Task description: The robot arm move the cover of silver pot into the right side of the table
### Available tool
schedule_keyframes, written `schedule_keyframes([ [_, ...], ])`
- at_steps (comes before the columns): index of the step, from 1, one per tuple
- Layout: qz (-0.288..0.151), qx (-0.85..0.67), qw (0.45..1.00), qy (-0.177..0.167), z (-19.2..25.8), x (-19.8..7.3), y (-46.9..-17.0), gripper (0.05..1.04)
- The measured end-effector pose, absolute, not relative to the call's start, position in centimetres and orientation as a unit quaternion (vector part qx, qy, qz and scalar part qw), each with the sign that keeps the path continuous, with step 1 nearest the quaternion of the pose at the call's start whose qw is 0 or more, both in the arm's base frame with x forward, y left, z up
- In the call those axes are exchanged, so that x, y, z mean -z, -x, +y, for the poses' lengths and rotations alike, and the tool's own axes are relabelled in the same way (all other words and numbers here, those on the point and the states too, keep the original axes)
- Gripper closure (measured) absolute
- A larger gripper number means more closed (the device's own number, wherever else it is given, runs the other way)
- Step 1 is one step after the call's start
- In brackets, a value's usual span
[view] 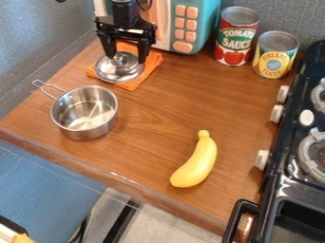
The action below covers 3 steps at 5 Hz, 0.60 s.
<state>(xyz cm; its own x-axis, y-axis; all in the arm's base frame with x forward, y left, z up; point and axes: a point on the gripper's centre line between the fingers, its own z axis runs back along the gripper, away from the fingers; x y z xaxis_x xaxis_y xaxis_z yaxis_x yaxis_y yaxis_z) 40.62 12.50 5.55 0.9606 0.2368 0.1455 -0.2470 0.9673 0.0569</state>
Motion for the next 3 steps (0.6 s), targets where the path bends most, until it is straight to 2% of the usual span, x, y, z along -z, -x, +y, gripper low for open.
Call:
schedule_keyframes([
  [2,-0.05,-0.149,0.987,-0.034,14.86,-4.05,-41.82,0.083],
  [3,-0.047,-0.148,0.987,-0.032,14.86,-3.58,-42.02,0.139],
])
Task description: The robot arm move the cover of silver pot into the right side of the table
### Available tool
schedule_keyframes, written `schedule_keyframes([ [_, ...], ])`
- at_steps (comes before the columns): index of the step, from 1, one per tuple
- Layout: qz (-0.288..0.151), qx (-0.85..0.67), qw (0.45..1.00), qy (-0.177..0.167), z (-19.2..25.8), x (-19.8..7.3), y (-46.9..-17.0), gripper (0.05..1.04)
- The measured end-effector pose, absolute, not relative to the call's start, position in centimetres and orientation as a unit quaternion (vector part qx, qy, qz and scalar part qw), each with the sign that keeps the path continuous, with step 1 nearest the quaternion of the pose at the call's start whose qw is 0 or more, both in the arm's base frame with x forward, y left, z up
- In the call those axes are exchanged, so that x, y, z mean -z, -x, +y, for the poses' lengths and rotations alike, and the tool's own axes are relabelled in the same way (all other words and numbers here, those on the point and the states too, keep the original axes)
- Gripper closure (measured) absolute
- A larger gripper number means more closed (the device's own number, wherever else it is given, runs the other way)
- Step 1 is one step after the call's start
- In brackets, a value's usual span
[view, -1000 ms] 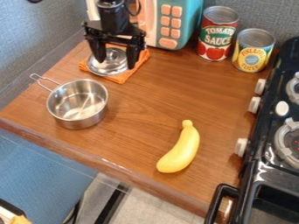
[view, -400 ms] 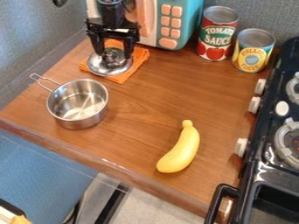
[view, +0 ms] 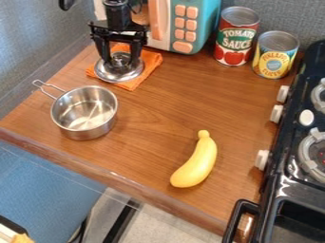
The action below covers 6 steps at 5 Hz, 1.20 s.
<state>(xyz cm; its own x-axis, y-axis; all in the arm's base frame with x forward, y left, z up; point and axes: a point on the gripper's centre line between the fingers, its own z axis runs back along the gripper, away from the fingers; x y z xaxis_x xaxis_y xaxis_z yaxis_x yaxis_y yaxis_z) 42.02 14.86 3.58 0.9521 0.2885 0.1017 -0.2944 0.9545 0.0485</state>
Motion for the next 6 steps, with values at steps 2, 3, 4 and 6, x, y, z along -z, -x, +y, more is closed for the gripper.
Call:
schedule_keyframes([
  [2,-0.047,-0.142,0.988,-0.032,14.8,-3.3,-41.6,0.707],
  [3,-0.052,-0.141,0.988,-0.033,14.8,-3.5,-41.3,0.795],
  [4,-0.051,-0.143,0.988,-0.031,14.6,-3.5,-41.1,0.728],
  [6,-0.06,-0.156,0.986,-0.02,14.3,-4.4,-40.8,0.792],
])
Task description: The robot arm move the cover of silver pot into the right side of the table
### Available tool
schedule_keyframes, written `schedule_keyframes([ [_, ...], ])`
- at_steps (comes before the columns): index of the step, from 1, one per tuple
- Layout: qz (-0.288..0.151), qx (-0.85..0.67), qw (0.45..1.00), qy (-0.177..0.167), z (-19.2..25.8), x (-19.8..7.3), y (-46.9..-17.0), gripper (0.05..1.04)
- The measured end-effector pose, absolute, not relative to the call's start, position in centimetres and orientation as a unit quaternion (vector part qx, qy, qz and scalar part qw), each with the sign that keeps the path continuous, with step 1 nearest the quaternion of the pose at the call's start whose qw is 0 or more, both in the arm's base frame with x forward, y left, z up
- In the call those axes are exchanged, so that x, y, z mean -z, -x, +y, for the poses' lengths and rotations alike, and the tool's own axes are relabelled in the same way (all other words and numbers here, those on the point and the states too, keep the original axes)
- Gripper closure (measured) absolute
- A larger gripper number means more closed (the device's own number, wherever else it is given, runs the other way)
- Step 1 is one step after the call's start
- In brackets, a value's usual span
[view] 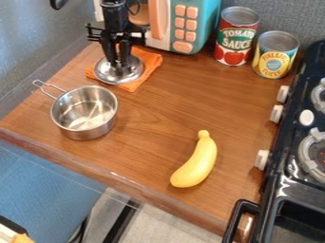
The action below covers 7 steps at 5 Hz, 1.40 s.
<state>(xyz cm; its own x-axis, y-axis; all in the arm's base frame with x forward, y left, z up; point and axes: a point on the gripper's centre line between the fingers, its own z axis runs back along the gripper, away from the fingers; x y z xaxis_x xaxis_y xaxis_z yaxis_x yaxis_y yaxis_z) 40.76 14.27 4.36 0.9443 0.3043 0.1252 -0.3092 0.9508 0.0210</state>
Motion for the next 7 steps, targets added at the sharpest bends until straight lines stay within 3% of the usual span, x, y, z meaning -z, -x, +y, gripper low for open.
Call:
schedule_keyframes([
  [1,-0.06,-0.156,0.986,-0.021,14.3,-4.3,-40.6,0.797],
  [2,-0.082,-0.157,0.984,-0.019,14.0,-6.2,-40.6,0.797],
  [3,-0.113,-0.141,0.983,-0.008,11.9,-9.4,-40.4,0.797],
  [4,-0.122,-0.098,0.988,0.0,8.0,-10.9,-39.7,0.797],
  [6,-0.105,-0.05,0.993,-0.008,3.8,-9.6,-36.0,0.797],
  [7,-0.079,-0.023,0.996,-0.023,2.3,-7.5,-34.2,0.797],
])
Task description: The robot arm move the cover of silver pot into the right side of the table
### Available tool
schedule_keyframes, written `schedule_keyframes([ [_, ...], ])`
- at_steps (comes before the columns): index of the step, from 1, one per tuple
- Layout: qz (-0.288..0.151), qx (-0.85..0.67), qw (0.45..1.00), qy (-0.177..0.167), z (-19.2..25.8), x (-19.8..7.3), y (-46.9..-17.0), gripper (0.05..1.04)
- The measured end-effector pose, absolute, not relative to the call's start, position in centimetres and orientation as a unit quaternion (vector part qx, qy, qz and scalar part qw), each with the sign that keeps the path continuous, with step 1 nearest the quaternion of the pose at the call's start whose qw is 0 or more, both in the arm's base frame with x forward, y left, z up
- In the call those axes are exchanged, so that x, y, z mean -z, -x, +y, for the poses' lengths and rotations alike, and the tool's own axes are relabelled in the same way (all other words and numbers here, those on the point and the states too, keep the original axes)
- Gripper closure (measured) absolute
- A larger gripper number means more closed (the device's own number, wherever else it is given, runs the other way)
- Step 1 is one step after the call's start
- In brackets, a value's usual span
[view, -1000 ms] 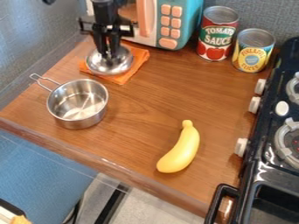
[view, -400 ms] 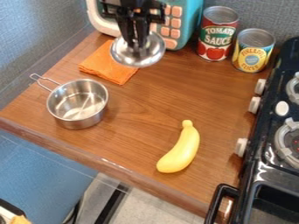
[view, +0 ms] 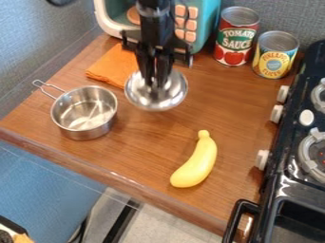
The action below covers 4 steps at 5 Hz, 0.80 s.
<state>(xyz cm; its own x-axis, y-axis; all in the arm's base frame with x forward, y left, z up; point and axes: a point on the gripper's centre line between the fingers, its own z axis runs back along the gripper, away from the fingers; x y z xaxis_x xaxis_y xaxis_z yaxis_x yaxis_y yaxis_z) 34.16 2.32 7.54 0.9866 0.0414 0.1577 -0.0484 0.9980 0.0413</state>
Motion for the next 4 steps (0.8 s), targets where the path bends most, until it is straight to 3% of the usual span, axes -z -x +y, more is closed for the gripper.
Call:
schedule_keyframes([
  [4,-0.04,0.011,0.999,-0.029,0.8,-4.2,-31.3,0.761],
])
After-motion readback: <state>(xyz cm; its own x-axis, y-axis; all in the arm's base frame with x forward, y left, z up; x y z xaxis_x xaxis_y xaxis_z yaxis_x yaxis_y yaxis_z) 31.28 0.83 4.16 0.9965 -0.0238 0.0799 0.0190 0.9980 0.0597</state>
